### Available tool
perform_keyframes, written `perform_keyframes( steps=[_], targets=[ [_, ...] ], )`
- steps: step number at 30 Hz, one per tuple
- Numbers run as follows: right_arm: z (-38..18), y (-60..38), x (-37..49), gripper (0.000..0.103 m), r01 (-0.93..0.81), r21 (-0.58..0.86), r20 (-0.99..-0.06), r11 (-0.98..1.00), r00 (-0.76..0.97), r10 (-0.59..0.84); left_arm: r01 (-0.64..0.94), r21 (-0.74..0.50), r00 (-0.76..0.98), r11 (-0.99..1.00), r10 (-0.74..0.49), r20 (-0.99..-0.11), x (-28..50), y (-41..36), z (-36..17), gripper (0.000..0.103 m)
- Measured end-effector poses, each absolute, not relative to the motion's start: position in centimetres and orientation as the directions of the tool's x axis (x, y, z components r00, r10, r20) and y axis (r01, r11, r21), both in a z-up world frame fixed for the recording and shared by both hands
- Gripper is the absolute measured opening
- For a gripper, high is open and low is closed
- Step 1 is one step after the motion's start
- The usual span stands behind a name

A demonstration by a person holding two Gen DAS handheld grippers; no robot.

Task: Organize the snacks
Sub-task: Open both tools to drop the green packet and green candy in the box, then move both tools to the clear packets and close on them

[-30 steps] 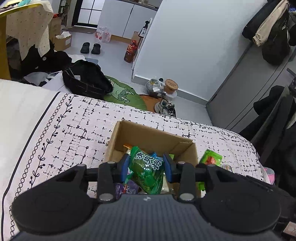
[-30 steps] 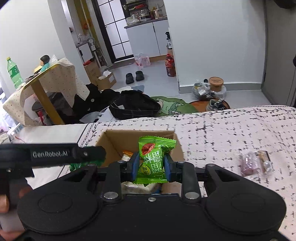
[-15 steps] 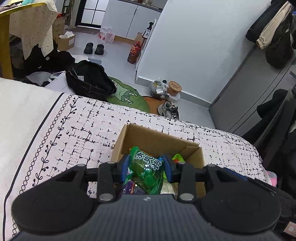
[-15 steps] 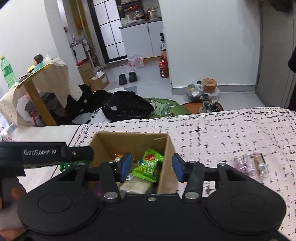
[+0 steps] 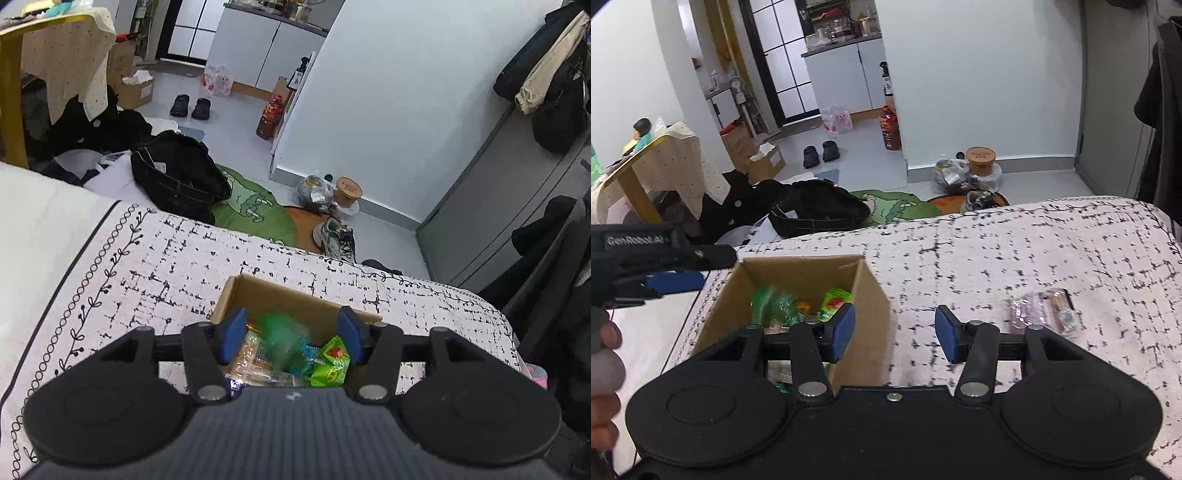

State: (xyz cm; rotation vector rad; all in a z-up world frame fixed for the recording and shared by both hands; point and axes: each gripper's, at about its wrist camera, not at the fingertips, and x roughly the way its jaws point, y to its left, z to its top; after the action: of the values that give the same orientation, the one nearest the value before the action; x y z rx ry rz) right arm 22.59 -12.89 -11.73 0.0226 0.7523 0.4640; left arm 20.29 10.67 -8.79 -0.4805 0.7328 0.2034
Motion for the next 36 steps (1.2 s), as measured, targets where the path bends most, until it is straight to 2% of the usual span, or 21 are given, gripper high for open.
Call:
perform_keyframes(
  steps=[6,16,25,36],
  targets=[
    [-12.1,-14.9,22.8,0.049,-0.378,0.183,-0.661,0.908,0.636,0.398,-0.352,-0.317,0.718,0.881,0.036,-0.695,20.6,9.8,-8.7,0.059],
    [-12.4,-18.1,23.3,0.053,-0.343,0.158,-0.671,0.926,0.650,0.356,-0.288,-0.289,0.713,0.913,0.003,-0.701,21.3,6.1,-8.8,0.072],
    [-12.7,-21.0,24.1,0.054,-0.319,0.146,-0.674,0.936,0.661,0.330,-0.241,-0.272,0.696,0.932,-0.030,-0.718,22.5,2.6,-8.9,0.075],
    [-12.7,-23.6,26.4,0.072,-0.310,0.138,-0.675,0.941,0.666,0.318,-0.177,-0.221,0.696,0.959,-0.037,-0.717,24.3,-2.1,-9.2,0.085]
  ],
)
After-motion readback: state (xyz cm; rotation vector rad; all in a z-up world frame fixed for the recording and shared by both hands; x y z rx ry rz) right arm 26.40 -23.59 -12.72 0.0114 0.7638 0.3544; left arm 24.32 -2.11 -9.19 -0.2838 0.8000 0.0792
